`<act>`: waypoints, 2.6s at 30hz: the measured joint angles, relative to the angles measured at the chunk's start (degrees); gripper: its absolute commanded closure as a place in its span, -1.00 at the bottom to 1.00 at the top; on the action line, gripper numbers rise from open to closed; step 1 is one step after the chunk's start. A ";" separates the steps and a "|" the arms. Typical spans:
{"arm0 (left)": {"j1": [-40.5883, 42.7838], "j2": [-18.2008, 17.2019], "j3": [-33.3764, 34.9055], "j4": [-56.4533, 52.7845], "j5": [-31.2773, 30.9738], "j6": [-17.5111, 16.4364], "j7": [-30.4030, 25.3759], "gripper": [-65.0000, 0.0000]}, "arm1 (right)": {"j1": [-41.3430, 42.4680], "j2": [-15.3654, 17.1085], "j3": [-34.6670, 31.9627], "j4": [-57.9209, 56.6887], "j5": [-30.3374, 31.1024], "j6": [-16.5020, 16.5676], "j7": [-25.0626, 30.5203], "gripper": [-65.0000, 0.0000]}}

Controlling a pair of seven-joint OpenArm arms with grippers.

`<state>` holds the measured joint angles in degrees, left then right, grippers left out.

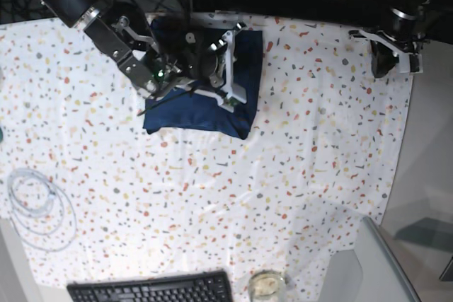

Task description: Layout the t-shirt on the table in an organized manner, then fold the t-shirt properly

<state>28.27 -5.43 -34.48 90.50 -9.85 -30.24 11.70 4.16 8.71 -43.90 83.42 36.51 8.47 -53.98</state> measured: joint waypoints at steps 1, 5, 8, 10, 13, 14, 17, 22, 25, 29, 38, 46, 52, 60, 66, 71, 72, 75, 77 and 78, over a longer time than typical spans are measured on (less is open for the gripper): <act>-0.13 0.15 1.22 0.13 -0.04 0.00 -0.13 1.00 | -0.26 -0.48 -0.94 -0.72 0.39 0.00 0.09 0.84; -0.31 0.28 8.22 0.31 -0.04 0.20 0.15 1.00 | -0.09 -2.12 -2.08 -3.04 0.37 0.02 0.46 0.84; -1.16 0.61 12.79 2.38 -0.31 0.20 3.76 1.00 | -0.31 -0.98 -1.60 0.09 0.26 -0.20 -0.68 0.84; -2.95 2.40 13.75 4.31 -0.39 0.17 9.33 1.00 | -0.44 1.01 -1.20 5.20 0.35 -0.17 -3.28 0.85; -5.14 5.31 13.55 8.04 -0.50 0.15 13.51 1.00 | -3.10 3.19 5.75 12.26 0.96 0.09 -3.63 0.85; -5.55 5.49 13.62 9.25 -0.76 0.13 14.86 1.00 | -4.35 3.72 9.42 13.84 0.94 0.07 -3.67 0.85; -6.51 5.97 13.97 11.85 -0.79 0.04 18.95 1.00 | -8.70 5.51 21.68 16.41 0.57 0.02 -4.00 0.85; -9.18 7.98 14.38 10.86 -7.91 -0.07 26.62 0.37 | -13.84 5.70 40.28 20.20 -0.28 -0.09 -4.04 0.85; -10.03 7.17 14.25 7.80 -17.03 -0.02 27.52 -0.59 | -14.93 5.51 45.38 21.07 0.22 -0.07 -4.13 0.85; -11.17 2.45 19.43 0.20 -24.17 -5.29 27.98 -1.00 | -15.32 5.53 47.45 20.85 0.15 -0.07 -4.13 0.84; -15.78 2.43 24.70 -14.25 -26.64 -7.56 27.54 -1.00 | -15.78 5.35 47.21 20.70 0.37 0.07 -4.15 0.84; -19.87 3.34 30.38 -21.22 -28.00 -8.00 25.46 -1.00 | -16.00 5.35 47.54 20.63 0.37 0.07 -4.07 0.84; -20.50 3.32 30.40 -23.89 -29.16 -8.79 24.92 -0.55 | -18.05 6.69 47.54 20.61 0.55 0.09 0.57 0.84; -20.65 3.15 30.84 -24.65 -27.67 -7.54 26.80 1.00 | -22.16 8.46 53.11 20.39 0.59 0.09 7.61 0.84; -24.52 0.55 35.26 -24.63 -27.04 -7.50 28.48 1.00 | -22.47 8.59 59.32 19.85 0.79 0.13 7.91 0.84; -34.16 -8.59 53.37 -24.72 -26.73 -7.41 31.08 1.00 | -23.45 8.57 62.05 16.76 0.39 0.11 7.48 0.84; -36.57 -10.23 58.01 -24.68 -26.86 -7.28 31.01 1.00 | -23.34 8.61 62.05 16.31 0.37 0.11 7.45 0.84; -43.36 -13.18 69.75 -24.68 -26.86 -7.67 31.17 1.00 | -23.52 8.46 62.03 16.11 0.66 0.11 8.09 0.84; -48.06 -14.80 76.56 -24.65 -25.88 -7.78 30.93 1.00 | -24.20 8.46 62.01 16.11 0.59 0.11 8.28 0.84; -50.01 -14.95 78.99 -24.68 -23.93 -7.89 30.82 1.00 | -24.57 8.41 62.05 16.11 0.57 0.11 7.85 0.84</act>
<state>-21.74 -20.38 44.51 65.82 -33.78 -38.13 42.52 -20.40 17.12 18.15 99.53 37.08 8.58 -46.13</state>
